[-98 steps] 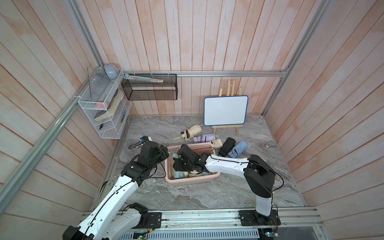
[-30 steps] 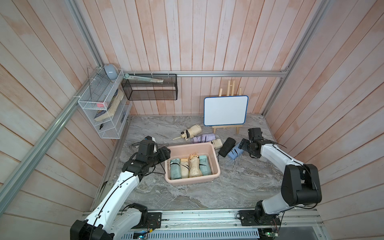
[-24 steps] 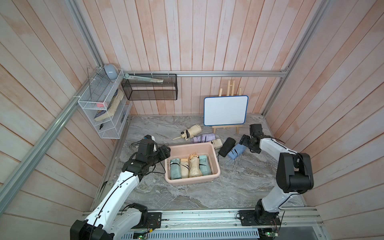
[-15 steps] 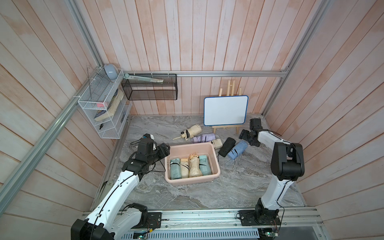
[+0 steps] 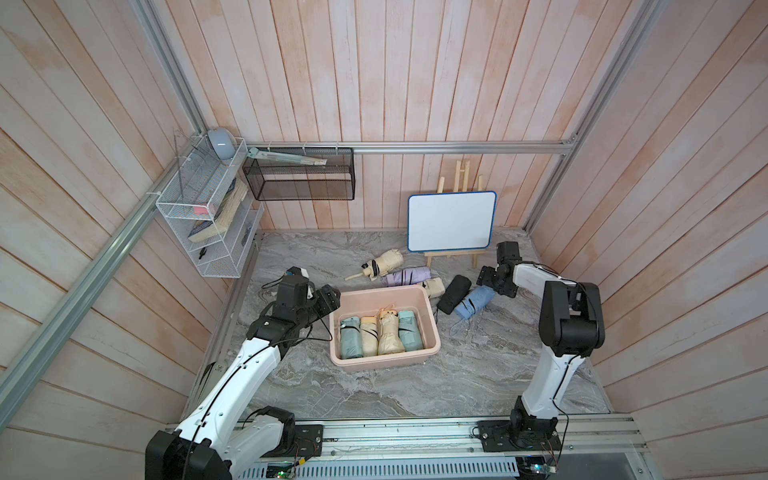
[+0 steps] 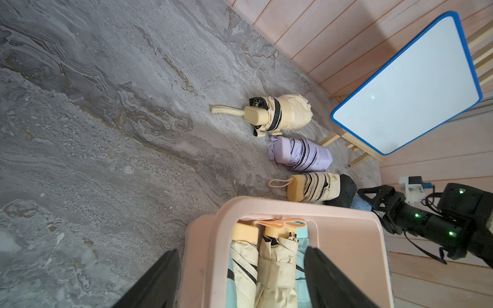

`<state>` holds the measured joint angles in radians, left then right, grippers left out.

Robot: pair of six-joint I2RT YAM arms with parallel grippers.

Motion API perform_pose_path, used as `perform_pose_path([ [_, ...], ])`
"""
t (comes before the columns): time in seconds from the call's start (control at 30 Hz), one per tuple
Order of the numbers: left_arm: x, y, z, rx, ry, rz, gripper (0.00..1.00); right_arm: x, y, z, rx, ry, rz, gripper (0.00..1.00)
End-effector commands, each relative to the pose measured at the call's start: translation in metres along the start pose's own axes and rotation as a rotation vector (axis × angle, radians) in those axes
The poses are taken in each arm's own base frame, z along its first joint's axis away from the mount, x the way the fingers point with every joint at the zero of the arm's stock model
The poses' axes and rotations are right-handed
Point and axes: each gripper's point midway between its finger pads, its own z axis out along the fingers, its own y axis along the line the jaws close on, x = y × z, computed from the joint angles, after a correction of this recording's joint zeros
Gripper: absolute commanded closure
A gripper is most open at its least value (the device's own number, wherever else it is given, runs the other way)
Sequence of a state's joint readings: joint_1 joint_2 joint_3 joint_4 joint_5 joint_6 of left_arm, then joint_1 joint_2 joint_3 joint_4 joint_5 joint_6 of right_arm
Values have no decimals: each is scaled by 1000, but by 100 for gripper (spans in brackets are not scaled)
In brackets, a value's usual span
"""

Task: Put the umbrella into the storage box
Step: Pick up the umbrella from the center of the board.

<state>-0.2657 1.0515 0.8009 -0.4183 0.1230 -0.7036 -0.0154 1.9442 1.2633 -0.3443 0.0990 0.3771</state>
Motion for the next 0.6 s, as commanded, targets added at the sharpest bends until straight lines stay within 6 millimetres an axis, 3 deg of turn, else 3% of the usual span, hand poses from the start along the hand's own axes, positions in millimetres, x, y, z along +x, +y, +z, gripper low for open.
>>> perform_pose_path([
  [0.0,-4,3,-2,-3,-30,-4,21,33,-20,-13,35,57,-22,15],
  [0.23,-2,2,-1,12,-24,-13,21,85,-40,-36,27,110,0,18],
  [0.57,3,0,-1,45,-27,-23,21,164,-40,-62,-94,207,82,21],
])
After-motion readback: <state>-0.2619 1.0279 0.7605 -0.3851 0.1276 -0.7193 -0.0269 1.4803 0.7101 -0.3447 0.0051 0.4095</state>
